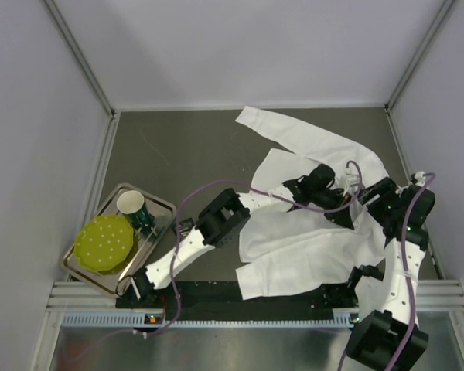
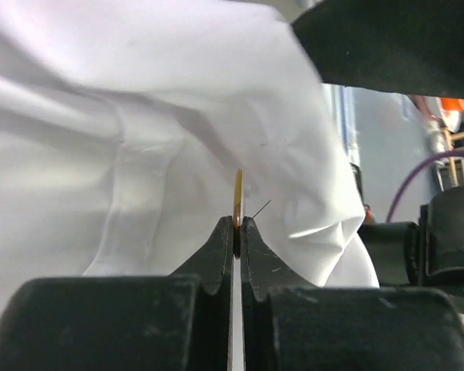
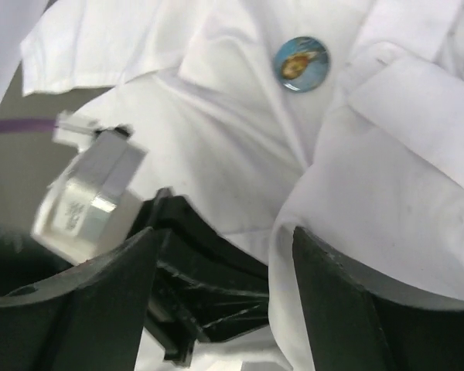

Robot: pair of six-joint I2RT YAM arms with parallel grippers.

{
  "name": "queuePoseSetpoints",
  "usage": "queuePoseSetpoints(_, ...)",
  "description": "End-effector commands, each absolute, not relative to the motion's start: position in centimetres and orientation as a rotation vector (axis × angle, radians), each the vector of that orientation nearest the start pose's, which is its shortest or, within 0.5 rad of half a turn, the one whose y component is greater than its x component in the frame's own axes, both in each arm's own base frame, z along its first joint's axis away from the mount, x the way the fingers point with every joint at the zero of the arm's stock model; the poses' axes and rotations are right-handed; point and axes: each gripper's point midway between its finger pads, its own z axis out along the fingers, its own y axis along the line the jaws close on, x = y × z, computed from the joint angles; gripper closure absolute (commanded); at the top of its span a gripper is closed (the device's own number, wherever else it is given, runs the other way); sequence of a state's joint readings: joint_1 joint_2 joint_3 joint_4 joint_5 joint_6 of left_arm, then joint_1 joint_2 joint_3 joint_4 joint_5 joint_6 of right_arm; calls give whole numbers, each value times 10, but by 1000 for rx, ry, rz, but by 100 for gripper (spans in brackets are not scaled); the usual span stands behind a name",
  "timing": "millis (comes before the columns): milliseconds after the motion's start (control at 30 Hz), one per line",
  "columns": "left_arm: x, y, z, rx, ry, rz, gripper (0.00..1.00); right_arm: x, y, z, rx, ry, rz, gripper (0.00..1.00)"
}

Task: Remove the brooch from the garment
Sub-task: Remove the brooch from the clothes.

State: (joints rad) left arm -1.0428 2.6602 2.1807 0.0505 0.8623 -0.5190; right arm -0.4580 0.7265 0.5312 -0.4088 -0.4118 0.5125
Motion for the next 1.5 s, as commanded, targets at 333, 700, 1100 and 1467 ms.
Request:
queuePoseSetpoints(333, 304, -599, 99, 1044, 1963, -1053, 100, 211, -66, 99, 1331, 2191, 174, 24)
queuePoseSetpoints(700, 393, -527, 48, 726, 2164, -901, 100, 215, -100, 154, 1199, 2135, -45, 23)
queuePoseSetpoints(1100, 467, -439, 13, 385, 2330, -873, 100, 345, -83, 137, 1028, 2165, 263, 25)
queuePoseSetpoints(1467, 491, -411, 56, 457, 2248, -796, 100, 420, -70, 100, 859, 2308, 269, 46)
